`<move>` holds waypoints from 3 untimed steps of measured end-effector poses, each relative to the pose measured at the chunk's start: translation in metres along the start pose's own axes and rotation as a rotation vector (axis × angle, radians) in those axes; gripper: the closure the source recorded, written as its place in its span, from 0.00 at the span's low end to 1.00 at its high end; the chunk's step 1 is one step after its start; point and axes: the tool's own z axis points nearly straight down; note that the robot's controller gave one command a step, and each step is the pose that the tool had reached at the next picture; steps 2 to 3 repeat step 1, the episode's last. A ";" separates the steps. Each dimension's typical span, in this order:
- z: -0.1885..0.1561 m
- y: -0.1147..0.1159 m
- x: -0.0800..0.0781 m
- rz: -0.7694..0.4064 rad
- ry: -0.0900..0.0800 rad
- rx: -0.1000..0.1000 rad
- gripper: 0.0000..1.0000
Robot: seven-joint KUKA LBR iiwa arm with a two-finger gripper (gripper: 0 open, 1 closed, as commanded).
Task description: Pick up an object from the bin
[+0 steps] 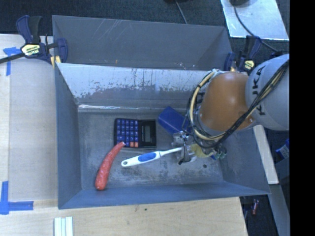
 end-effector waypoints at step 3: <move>0.000 0.000 0.000 0.000 0.000 0.000 1.00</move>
Offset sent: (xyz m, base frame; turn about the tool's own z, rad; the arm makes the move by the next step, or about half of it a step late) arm 0.0000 0.0000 0.0000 0.0000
